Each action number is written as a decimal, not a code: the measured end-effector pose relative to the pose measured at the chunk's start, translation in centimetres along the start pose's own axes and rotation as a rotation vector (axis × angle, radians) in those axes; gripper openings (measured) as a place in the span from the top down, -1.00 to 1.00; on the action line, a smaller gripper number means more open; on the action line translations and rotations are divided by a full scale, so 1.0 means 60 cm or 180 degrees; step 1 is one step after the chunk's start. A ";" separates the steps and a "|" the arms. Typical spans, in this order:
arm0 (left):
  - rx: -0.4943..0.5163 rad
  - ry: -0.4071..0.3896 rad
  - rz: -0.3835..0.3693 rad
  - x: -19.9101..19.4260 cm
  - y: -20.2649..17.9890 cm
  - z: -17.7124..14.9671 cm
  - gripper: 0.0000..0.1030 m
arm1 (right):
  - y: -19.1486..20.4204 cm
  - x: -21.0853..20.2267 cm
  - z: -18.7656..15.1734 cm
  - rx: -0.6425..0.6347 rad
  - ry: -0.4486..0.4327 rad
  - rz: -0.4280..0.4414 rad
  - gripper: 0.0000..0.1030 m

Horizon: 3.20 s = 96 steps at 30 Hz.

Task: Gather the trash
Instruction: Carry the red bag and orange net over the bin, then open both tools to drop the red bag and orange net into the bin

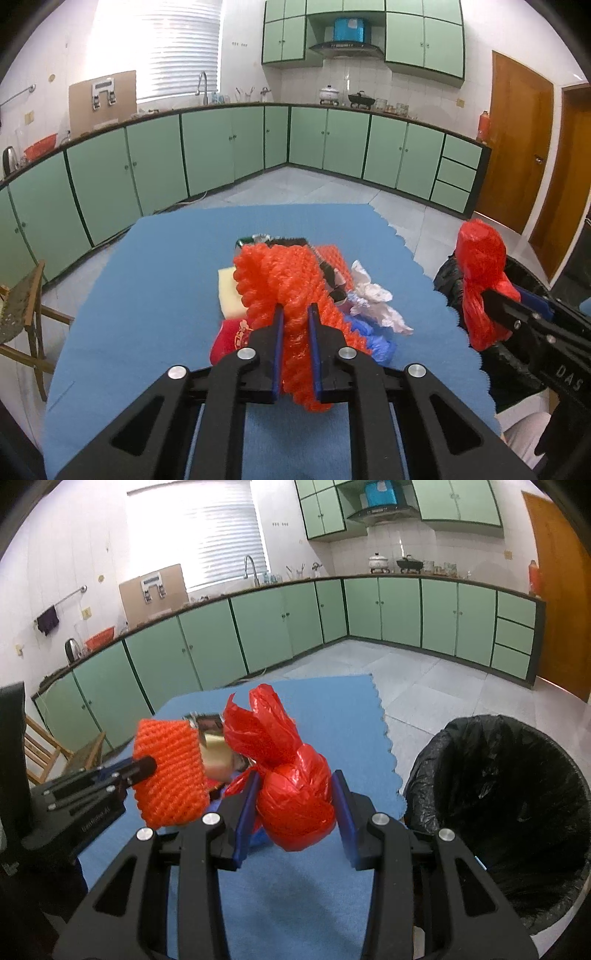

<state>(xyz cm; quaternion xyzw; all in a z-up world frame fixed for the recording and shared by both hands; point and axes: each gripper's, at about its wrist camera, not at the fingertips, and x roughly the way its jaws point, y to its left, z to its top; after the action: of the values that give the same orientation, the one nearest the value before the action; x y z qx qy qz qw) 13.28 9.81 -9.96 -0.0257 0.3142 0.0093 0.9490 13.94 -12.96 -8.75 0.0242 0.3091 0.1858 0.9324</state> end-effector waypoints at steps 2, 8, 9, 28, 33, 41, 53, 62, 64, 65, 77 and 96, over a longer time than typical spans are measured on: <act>0.0014 -0.0021 -0.0014 -0.013 -0.006 0.007 0.76 | 0.005 -0.016 0.008 -0.0021 -0.0043 -0.0010 0.27; 0.0069 -0.0127 -0.0135 -0.059 -0.022 0.025 0.76 | 0.006 -0.061 0.024 0.0014 -0.0140 -0.0060 0.26; 0.0069 -0.0145 -0.0160 -0.067 -0.026 0.028 0.76 | 0.004 -0.069 0.025 0.0018 -0.0169 -0.0064 0.26; 0.0324 -0.0151 -0.0590 -0.108 -0.134 0.027 0.77 | -0.068 -0.156 -0.002 0.0186 -0.0320 -0.0386 0.26; 0.0408 -0.0170 -0.0726 -0.101 -0.178 0.035 0.77 | -0.115 -0.178 -0.012 0.0279 -0.0367 -0.0564 0.26; 0.0546 -0.0200 -0.0952 -0.079 -0.256 0.046 0.77 | -0.199 -0.202 -0.033 0.0440 -0.0399 -0.0863 0.26; 0.0767 -0.0129 -0.1192 0.007 -0.375 0.058 0.77 | -0.338 -0.181 -0.069 0.0678 -0.0238 -0.1229 0.26; 0.0840 0.0056 -0.1244 0.076 -0.441 0.044 0.77 | -0.404 -0.128 -0.091 0.0798 -0.0043 -0.1324 0.26; 0.0851 0.0099 -0.1257 0.088 -0.448 0.042 0.77 | -0.415 -0.117 -0.096 0.0816 -0.0009 -0.1341 0.21; 0.0851 0.0109 -0.1255 0.095 -0.451 0.042 0.76 | -0.418 -0.113 -0.098 0.0828 0.0006 -0.1345 0.19; 0.0685 0.0209 -0.1300 0.104 -0.407 0.056 0.05 | -0.419 -0.117 -0.101 0.0875 -0.0004 -0.1621 -0.78; 0.0325 -0.0043 -0.0354 -0.006 -0.111 0.028 -0.16 | -0.215 -0.121 -0.050 0.0682 -0.0191 -0.1116 -0.89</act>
<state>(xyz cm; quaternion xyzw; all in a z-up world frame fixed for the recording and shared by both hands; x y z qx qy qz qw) 14.24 3.26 -8.10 0.0054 0.3059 -0.0593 0.9502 11.06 -27.79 -9.13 0.0745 0.2986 -0.0140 0.9514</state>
